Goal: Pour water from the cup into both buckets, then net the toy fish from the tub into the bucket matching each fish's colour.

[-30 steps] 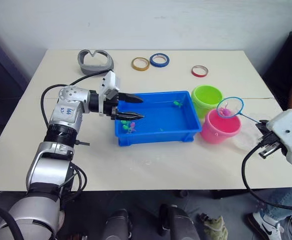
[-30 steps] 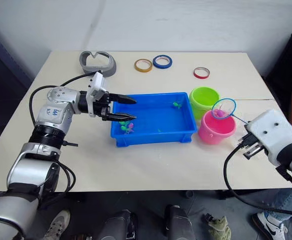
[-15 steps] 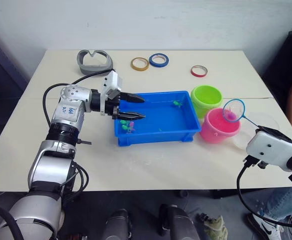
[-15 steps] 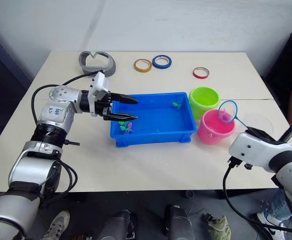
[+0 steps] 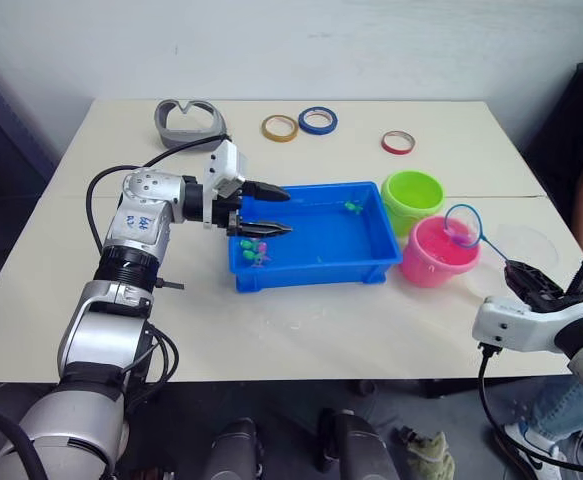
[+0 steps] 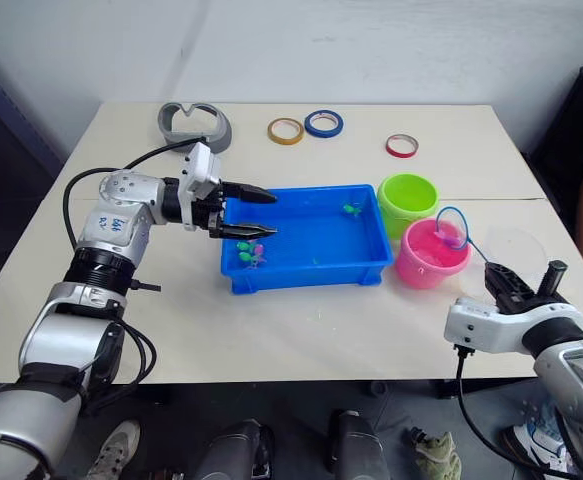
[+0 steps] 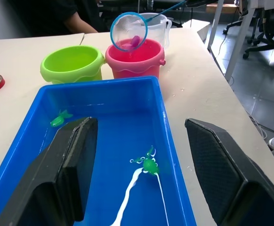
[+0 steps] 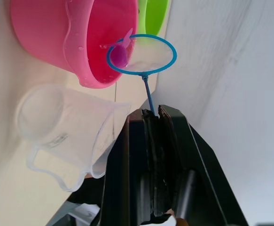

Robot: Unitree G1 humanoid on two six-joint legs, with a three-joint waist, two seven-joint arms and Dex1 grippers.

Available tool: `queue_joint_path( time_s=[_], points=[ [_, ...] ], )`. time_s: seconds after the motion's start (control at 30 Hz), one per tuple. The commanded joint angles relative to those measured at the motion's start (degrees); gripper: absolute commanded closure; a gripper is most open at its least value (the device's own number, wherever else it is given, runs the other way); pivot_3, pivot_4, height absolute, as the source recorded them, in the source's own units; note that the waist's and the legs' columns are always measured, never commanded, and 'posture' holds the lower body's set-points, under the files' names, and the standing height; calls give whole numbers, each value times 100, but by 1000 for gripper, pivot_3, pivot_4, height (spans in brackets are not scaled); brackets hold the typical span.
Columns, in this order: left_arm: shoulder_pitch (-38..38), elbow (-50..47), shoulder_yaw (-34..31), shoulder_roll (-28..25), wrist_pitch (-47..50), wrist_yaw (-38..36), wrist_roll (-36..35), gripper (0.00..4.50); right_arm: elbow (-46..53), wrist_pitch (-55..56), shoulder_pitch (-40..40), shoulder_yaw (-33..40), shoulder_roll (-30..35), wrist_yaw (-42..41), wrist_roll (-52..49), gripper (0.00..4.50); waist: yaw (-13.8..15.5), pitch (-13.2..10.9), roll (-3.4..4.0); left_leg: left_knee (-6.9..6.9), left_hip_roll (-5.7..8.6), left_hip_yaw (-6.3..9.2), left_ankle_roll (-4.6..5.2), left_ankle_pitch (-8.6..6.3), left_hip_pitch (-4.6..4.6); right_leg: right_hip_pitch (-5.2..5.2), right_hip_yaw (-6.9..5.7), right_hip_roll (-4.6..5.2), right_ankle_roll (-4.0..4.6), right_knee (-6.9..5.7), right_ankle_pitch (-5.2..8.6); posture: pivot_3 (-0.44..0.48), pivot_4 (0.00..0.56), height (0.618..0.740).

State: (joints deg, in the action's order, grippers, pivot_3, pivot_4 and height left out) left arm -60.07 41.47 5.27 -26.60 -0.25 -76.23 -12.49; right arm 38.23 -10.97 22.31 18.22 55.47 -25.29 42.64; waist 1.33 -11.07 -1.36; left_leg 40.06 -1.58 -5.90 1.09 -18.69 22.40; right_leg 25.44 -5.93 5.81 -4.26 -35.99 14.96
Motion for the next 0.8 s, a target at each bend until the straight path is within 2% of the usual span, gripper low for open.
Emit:
queue_joint_path(
  time_s=[0.03, 0.4, 0.5, 0.6, 0.67, 0.8],
  points=[
    [-109, -2, -106, -21, -95, 33, 27, 1216, -45, 418, 47, 251, -61, 232, 387, 4500, 2, 0, 0, 0, 0, 0, -1, 0, 0, 0, 0, 0, 0, 0, 0, 0, 150, 713],
    [-93, 7, -115, -6, -115, 56, 30, 1216, -258, 1291, 75, 553, -244, 523, 807, 4500, 2, 0, 0, 1, -1, -2, -6, 3, -2, -1, 2, -4, 0, -2, 0, 0, 150, 713],
    [-72, -12, -136, -41, -77, 50, 17, 1216, -161, 1151, -55, 619, -518, 291, 343, 4500, 1, 0, 0, 1, -1, -2, -7, 4, -3, -1, 3, -5, 0, -3, 0, 0, 150, 713],
    [-70, -4, -193, -132, 55, 115, 16, 1216, 102, 820, -427, 699, -746, -199, -312, 4500, -14, 0, 0, 2, -2, -3, -7, 4, -4, -2, 6, -7, 0, -5, 0, 0, 150, 713],
    [-74, 46, -243, -327, 152, 307, 120, 1216, 436, 122, -1243, 638, -800, -795, -1113, 4500, -66, -1, -1, 3, -4, -4, -8, 5, -9, -3, 8, -10, 0, -9, 0, 0, 150, 713],
    [16, -18, -264, -700, 431, 580, 277, 1216, 540, -667, -2463, 284, -724, -1549, -1995, 4500, -137, -2, -3, 5, -11, 7, -14, 8, -17, -6, 6, -15, 10, -21, 0, 0, 150, 713]
  ],
)
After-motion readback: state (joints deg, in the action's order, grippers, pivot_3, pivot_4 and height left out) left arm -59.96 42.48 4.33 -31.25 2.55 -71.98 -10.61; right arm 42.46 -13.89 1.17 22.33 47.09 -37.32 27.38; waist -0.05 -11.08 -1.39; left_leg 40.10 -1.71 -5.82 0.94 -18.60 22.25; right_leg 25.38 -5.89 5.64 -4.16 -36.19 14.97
